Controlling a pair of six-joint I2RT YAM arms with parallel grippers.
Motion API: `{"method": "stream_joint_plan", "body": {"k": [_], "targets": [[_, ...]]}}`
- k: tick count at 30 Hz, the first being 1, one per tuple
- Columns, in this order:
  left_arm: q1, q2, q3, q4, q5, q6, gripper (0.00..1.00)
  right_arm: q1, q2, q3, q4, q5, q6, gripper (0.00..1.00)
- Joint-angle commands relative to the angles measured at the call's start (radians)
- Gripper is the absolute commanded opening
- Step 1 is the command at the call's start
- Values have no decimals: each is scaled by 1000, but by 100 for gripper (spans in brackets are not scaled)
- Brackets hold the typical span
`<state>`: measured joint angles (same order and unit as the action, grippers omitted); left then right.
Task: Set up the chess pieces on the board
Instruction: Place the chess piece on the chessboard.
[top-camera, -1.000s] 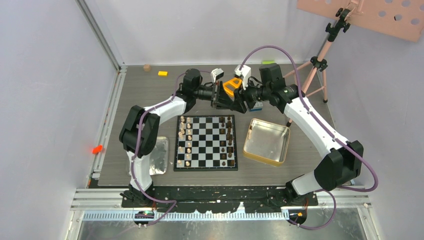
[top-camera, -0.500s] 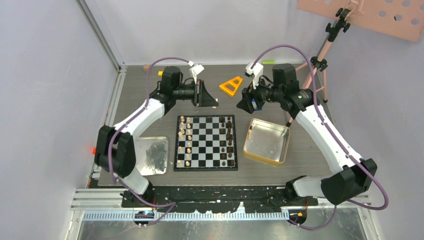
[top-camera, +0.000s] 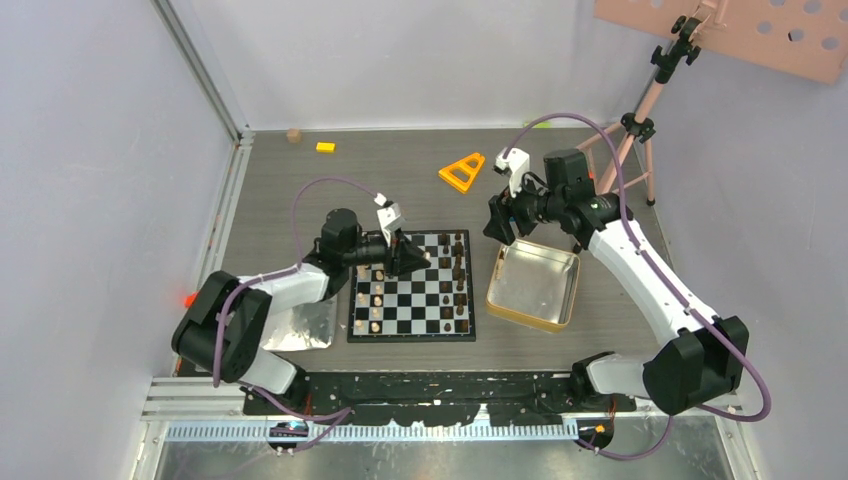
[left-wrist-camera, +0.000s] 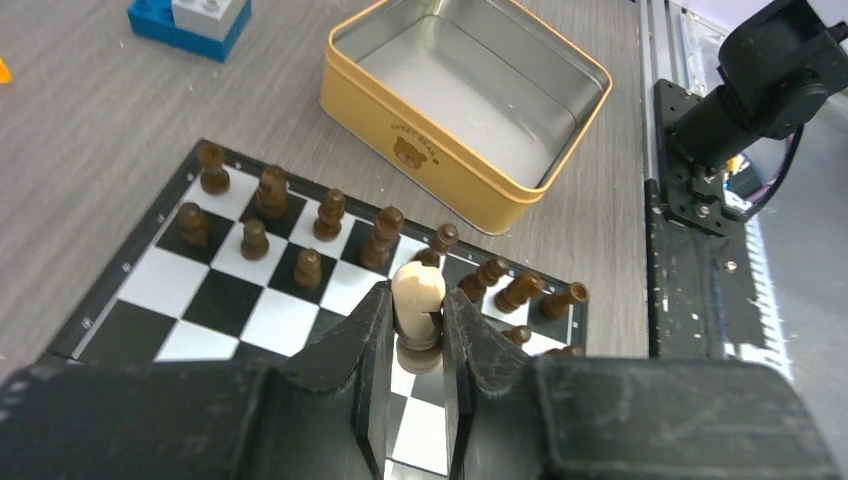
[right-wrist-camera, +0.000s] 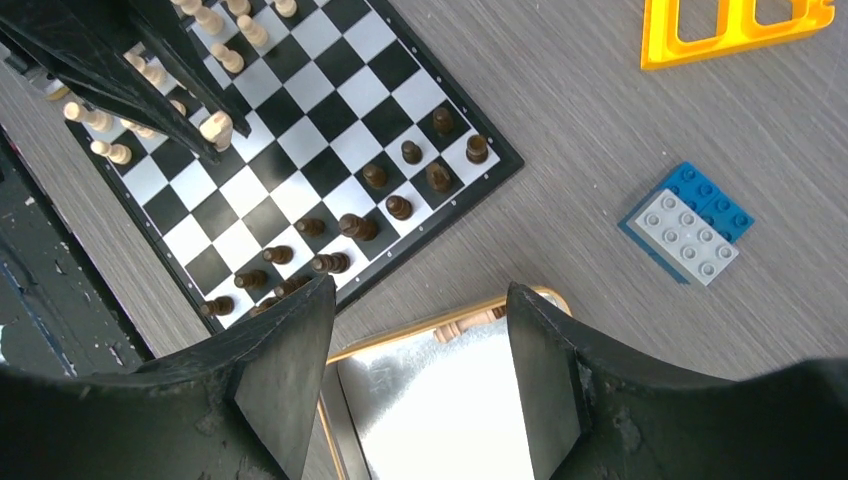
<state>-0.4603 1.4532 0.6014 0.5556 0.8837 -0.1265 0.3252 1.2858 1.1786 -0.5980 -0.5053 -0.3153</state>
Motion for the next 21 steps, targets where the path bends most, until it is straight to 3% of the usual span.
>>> {"method": "stream_joint_plan", "body": {"k": [1,11,21], "targets": [[-28,61,-27,284,10,68,5,-6,4,-26,36,30,-23,69],[-52,235,-128,614,-8,44,7,-9,5,-39,38,48,-32,69],[-52,256,-168,593,-45,83,12,-9,5,-54,44,41,-33,69]]}}
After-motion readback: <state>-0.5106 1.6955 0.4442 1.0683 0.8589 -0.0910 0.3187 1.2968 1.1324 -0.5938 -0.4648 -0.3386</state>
